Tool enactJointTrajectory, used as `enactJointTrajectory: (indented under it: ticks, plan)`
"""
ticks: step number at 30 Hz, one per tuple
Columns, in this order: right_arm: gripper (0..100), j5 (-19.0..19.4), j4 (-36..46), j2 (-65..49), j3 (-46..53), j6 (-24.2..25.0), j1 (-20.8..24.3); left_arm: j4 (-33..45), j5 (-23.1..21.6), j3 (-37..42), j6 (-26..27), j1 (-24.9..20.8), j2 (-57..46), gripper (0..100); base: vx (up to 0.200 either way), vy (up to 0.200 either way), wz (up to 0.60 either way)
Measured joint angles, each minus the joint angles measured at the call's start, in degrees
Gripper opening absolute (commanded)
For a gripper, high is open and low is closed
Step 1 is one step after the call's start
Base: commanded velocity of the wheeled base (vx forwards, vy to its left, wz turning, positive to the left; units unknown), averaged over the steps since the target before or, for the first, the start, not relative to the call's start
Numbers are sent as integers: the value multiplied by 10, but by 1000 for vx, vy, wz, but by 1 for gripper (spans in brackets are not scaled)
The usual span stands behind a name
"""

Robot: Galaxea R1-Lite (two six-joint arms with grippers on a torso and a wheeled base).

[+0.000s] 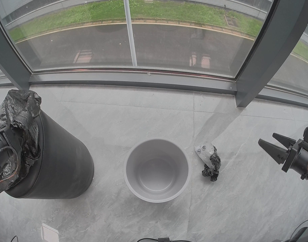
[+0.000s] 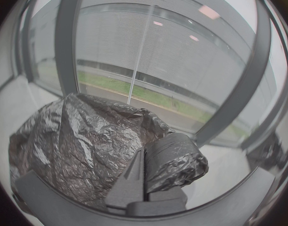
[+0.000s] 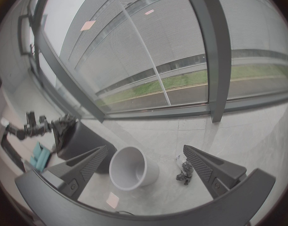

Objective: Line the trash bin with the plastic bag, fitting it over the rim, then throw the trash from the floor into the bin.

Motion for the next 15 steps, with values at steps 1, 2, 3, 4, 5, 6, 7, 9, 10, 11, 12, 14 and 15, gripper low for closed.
enactJointTrajectory:
  ticks: [1, 2, 3, 4, 5, 6, 7, 9, 10, 11, 12, 14, 15]
  plan:
    - [100, -10, -5, 1, -3, 18, 5, 1, -2, -5, -34, 0, -2, 0, 0, 0, 0]
    - [100, -29, -10, 4, -9, 43, 15, 2, -5, -12, -80, -2, -3, 0, 0, 0, 0]
    - [100, -48, -14, 8, -15, 60, 25, 4, -6, -19, -112, -4, -4, 0, 0, 0, 0]
    - [100, -72, -18, 14, -23, 76, 39, 9, -9, -27, -146, -8, -4, 0, 0, 0, 0]
    - [100, -96, -21, 21, -32, 91, 57, 14, -10, -36, -174, -11, -4, 0, 0, 0, 0]
    - [100, -115, -24, 29, -40, 102, 75, 20, -12, -45, -196, -15, -3, 0, 0, 0, 0]
    - [100, -137, -26, 40, -50, 111, 99, 29, -14, -55, -220, -20, -3, 0, 0, 0, 0]
    - [100, -176, -30, 65, -72, 120, 151, 53, -21, -80, -270, -33, 0, 0, 0, 0, 0]
    - [100, -189, -32, 76, -80, 121, 169, 62, -24, -89, -289, -38, 2, 0, 0, 0, 0]
    - [100, -209, -34, 96, -95, 119, 197, 77, -29, -107, -319, -47, 5, 0, 0, 0, 0]
    - [100, -223, -34, 111, -107, 117, 216, 86, -33, -122, -341, -53, 7, 0, 0, 0, 0]
    - [100, -252, -38, 146, -136, 108, 254, 105, -40, -159, -380, -70, 15, 0, 0, 0, 0]
    - [100, -262, -38, 161, -149, 104, 268, 113, -43, -175, -392, -79, 19, 0, 0, 0, 0]
